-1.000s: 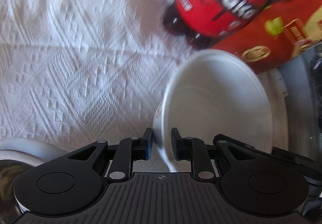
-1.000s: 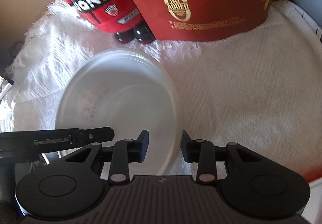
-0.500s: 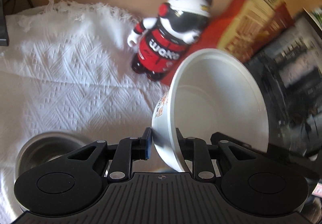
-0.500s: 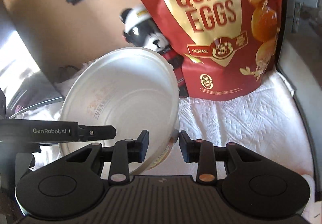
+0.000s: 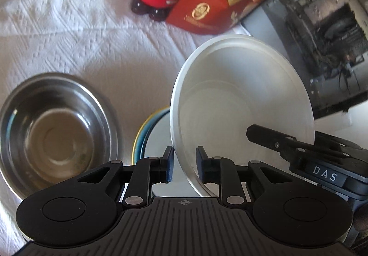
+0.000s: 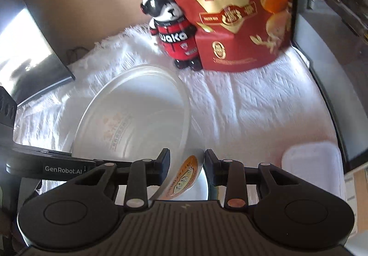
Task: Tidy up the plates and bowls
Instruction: 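Carry the white plastic bowl with both grippers and lower it into the blue bowl, then open both grippers and withdraw them from the white plastic bowl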
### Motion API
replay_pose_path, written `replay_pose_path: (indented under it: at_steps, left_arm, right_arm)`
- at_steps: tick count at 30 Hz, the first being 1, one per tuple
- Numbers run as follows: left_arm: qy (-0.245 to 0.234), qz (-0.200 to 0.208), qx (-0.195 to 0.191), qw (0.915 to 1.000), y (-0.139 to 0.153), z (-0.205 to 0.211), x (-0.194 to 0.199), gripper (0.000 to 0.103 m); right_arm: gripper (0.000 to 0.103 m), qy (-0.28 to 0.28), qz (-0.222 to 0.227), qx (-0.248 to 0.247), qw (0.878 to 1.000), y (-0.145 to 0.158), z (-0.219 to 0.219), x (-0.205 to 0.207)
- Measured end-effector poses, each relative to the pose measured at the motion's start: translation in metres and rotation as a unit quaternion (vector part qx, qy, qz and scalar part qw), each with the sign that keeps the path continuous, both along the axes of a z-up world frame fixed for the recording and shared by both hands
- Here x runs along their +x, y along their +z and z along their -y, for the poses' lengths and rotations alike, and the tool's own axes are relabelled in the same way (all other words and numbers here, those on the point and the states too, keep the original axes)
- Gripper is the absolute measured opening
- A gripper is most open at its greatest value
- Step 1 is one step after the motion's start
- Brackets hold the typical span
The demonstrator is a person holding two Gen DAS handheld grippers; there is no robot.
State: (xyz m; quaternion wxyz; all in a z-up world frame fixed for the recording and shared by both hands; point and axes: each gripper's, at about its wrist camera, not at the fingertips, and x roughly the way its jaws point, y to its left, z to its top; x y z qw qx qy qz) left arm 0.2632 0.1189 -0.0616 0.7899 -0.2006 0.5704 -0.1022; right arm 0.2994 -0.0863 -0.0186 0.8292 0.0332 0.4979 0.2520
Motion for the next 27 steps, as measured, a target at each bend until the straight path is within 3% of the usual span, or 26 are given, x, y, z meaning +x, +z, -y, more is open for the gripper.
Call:
replay_pose_path:
  at_steps: [5, 8, 21, 27]
  left_arm:
    - [0.008, -0.035, -0.004, 0.9993, -0.024, -0.007, -0.007, 0.022]
    - [0.006, -0.031, -0.01, 0.9994, -0.023, -0.011, -0.013, 0.023]
    - [0.01, -0.021, -0.044, 0.9988, -0.003, -0.024, -0.017, 0.024]
    - [0.023, -0.024, -0.028, 0.9991, -0.008, -0.021, -0.005, 0.023]
  right_arm:
    - [0.034, -0.005, -0.039, -0.013, 0.999, -0.03, -0.004, -0.007]
    - [0.034, -0.004, -0.052, -0.017, 0.999, -0.043, -0.006, -0.012]
    - [0.034, -0.025, -0.025, -0.017, 0.999, -0.033, -0.003, -0.01]
    - [0.034, -0.039, -0.017, -0.015, 0.999, -0.033, -0.002, -0.004]
